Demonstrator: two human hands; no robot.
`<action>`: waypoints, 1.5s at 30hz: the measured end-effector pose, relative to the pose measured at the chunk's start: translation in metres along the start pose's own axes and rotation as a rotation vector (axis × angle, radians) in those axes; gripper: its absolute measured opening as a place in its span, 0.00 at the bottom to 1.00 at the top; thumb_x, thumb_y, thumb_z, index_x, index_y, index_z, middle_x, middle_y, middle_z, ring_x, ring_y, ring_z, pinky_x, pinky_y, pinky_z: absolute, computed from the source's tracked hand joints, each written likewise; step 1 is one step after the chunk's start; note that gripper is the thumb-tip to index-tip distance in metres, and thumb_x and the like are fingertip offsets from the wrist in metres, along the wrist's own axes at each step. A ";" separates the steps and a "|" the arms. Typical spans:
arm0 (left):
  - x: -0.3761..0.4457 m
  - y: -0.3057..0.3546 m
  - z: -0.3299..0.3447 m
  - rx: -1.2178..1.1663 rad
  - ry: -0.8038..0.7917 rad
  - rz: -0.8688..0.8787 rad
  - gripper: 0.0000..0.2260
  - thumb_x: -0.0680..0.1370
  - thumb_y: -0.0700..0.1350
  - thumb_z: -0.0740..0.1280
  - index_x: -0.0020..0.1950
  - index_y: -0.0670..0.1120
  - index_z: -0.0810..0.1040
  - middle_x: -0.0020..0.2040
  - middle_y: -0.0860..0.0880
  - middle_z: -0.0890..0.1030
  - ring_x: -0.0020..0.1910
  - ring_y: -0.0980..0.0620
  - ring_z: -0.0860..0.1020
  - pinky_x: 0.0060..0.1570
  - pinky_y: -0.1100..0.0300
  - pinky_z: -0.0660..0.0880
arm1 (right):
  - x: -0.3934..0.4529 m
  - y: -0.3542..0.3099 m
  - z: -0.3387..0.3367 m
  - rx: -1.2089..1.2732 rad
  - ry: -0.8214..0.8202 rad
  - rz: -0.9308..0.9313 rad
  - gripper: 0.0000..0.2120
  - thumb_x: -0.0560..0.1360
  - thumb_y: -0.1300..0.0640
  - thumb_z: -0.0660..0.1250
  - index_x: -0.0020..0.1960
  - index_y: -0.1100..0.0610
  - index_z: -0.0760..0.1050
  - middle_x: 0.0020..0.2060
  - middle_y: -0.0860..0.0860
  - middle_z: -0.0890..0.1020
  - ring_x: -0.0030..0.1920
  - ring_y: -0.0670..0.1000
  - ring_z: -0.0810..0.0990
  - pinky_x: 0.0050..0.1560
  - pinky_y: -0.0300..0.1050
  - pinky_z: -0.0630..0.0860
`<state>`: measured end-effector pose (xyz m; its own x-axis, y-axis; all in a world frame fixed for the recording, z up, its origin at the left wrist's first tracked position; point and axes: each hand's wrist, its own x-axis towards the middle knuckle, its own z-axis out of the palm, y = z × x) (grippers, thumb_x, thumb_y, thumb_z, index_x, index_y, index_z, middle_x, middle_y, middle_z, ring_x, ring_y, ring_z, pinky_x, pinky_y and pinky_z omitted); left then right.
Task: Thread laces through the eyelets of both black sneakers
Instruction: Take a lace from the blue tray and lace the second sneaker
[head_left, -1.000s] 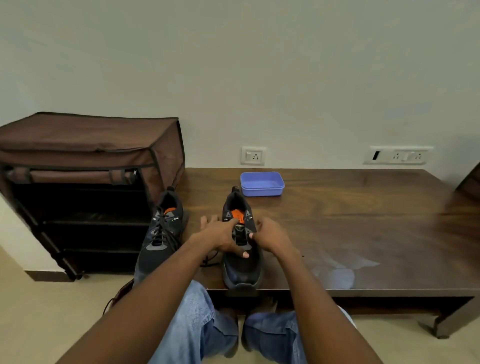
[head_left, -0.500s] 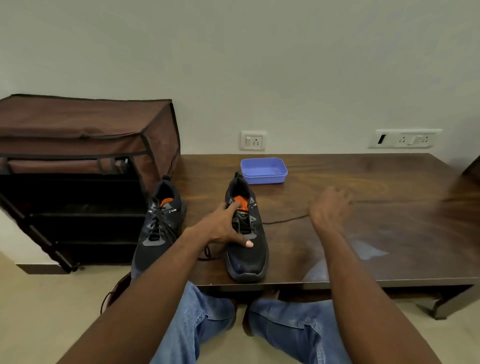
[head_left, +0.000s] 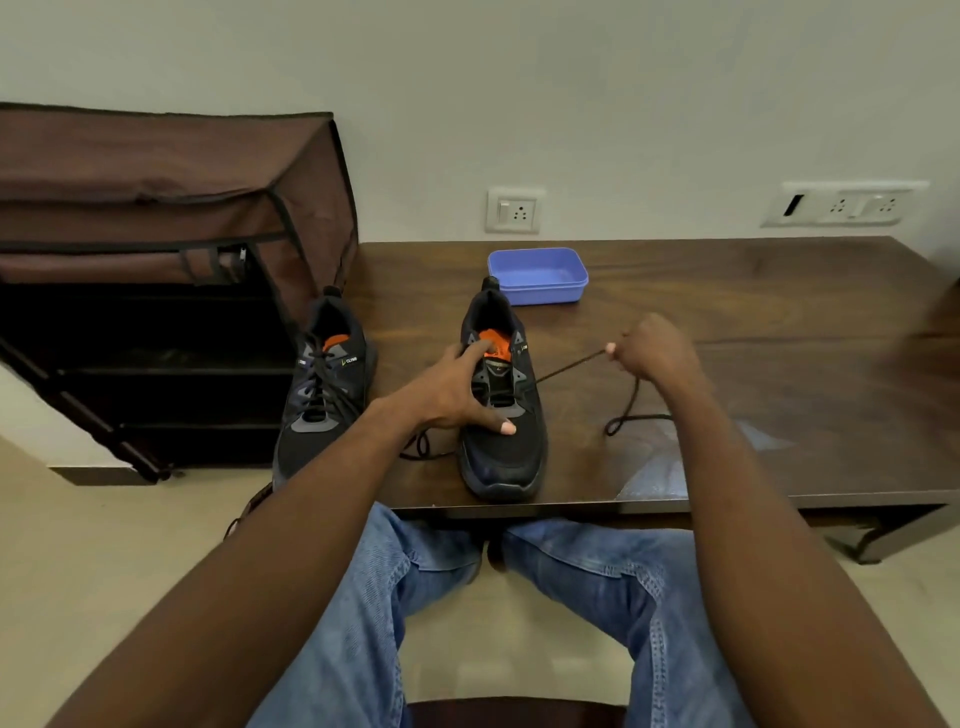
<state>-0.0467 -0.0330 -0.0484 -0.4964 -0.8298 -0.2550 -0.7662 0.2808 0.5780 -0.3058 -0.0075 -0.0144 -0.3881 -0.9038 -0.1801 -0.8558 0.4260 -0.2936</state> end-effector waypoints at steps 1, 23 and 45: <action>0.001 0.001 0.001 -0.006 -0.003 0.000 0.57 0.64 0.58 0.81 0.82 0.53 0.48 0.80 0.46 0.53 0.76 0.43 0.61 0.75 0.48 0.63 | -0.001 0.006 0.003 -0.009 0.034 0.058 0.13 0.78 0.53 0.67 0.56 0.63 0.80 0.50 0.58 0.82 0.51 0.60 0.79 0.45 0.48 0.69; -0.025 -0.026 -0.023 -0.031 0.158 -0.095 0.12 0.81 0.47 0.67 0.38 0.48 0.81 0.29 0.50 0.77 0.28 0.54 0.72 0.32 0.61 0.69 | -0.032 -0.049 0.032 0.243 -0.301 -0.171 0.09 0.80 0.60 0.66 0.45 0.61 0.82 0.38 0.53 0.81 0.38 0.48 0.76 0.44 0.46 0.73; -0.041 -0.007 -0.039 -0.713 0.045 -0.016 0.19 0.78 0.29 0.65 0.66 0.45 0.76 0.62 0.48 0.81 0.30 0.57 0.76 0.32 0.63 0.76 | -0.085 -0.081 0.006 1.430 -0.540 -0.195 0.05 0.79 0.65 0.64 0.46 0.59 0.75 0.35 0.53 0.81 0.35 0.51 0.82 0.40 0.43 0.79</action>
<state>-0.0054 -0.0198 -0.0123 -0.4585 -0.8544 -0.2446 -0.3124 -0.1028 0.9444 -0.2015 0.0351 0.0190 0.1227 -0.9609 -0.2482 0.2777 0.2733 -0.9210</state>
